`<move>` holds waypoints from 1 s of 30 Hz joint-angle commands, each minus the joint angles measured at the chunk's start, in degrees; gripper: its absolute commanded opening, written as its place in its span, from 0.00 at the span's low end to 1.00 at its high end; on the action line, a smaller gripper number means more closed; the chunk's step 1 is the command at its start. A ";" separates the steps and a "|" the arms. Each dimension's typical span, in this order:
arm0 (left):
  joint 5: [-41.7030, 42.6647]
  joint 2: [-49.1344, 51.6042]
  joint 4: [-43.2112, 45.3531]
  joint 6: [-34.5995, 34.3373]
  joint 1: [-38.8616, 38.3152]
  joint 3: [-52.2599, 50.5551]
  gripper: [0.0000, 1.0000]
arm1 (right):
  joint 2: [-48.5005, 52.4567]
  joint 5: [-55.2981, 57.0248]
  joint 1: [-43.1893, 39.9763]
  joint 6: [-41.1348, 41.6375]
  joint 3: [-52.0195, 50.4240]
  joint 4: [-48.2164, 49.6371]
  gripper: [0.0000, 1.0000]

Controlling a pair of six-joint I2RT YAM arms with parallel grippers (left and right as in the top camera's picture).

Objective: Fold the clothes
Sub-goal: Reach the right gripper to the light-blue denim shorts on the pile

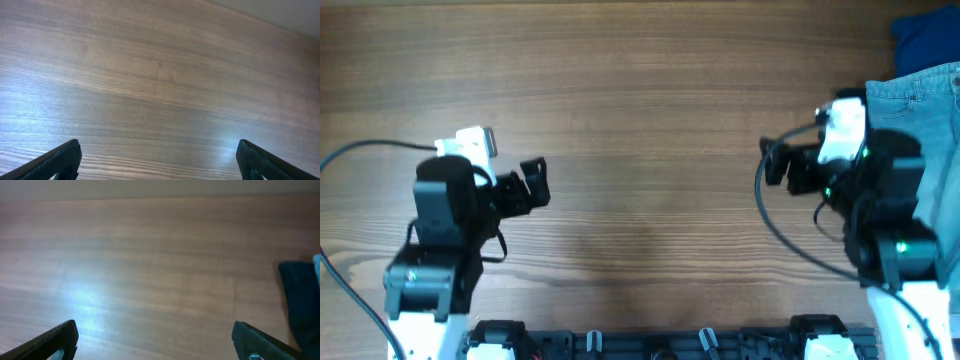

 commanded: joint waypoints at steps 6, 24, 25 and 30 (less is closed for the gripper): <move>1.81 1.90 -1.14 -0.31 -0.26 3.10 1.00 | 6.99 24.48 -2.12 1.66 4.15 3.19 1.00; 1.81 1.90 -0.07 -0.31 -0.26 3.10 1.00 | 34.29 32.35 -19.34 1.90 7.67 13.49 0.94; 1.81 1.90 -0.07 -0.31 -0.26 3.10 1.00 | 35.80 32.70 -19.34 1.88 7.67 14.08 0.92; 1.81 1.90 -0.07 -0.31 -0.26 3.10 1.00 | 41.31 35.60 -19.34 1.90 7.67 15.65 0.85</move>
